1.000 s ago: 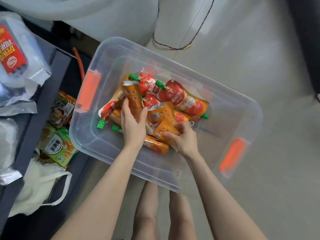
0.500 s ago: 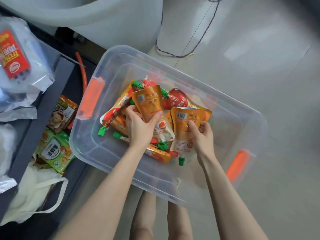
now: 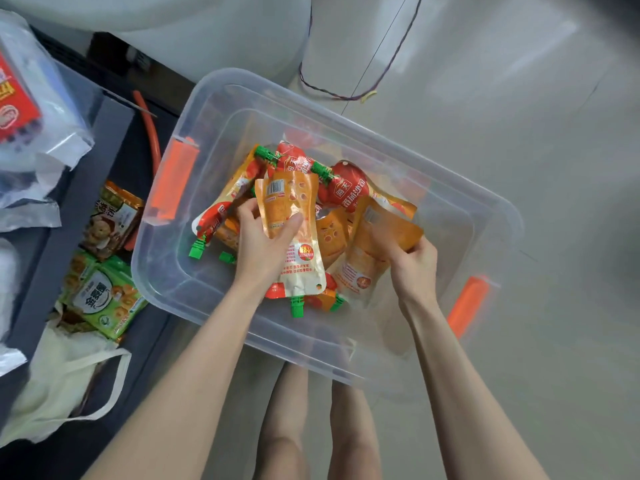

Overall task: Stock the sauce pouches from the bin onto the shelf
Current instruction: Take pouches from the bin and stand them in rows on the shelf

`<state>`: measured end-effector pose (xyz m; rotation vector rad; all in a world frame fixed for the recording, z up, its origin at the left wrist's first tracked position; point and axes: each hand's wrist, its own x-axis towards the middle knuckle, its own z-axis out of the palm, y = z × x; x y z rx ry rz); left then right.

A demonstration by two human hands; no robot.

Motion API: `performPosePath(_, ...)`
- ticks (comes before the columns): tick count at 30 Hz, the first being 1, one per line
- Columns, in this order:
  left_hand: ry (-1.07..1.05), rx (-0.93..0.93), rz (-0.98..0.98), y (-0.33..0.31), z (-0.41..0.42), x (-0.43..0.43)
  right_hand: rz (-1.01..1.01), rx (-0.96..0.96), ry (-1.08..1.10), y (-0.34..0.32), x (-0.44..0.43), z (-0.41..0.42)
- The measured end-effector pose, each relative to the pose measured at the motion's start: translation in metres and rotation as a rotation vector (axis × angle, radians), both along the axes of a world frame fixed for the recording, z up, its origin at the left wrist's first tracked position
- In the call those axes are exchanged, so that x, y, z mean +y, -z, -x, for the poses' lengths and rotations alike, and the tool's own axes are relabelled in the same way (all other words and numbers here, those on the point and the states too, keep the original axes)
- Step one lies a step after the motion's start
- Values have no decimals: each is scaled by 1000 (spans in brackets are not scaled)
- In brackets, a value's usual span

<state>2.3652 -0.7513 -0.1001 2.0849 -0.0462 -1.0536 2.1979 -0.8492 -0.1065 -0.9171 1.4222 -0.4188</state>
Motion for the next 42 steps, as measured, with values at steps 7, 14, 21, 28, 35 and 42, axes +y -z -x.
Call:
performPosePath(7, -206, -101, 62, -30, -10, 15, 100, 119, 71, -47, 4, 23)
performPosePath(14, -501, 24, 187, -55, 7, 23, 139, 186, 256, -88, 22, 30)
performPosePath(21, -621, -34, 185, -67, 15, 33, 85, 68, 506, -92, 38, 26)
performPosePath(28, -306, -126, -69, -64, 38, 34, -410, 126, 326, -44, 71, 3)
performPosePath(35, 59, -72, -259, -60, 20, 37, -563, 68, -66, -36, 52, 16)
performPosePath(42, -118, 15, -82, -98, 28, 49, -553, -32, -281, -70, 43, 32)
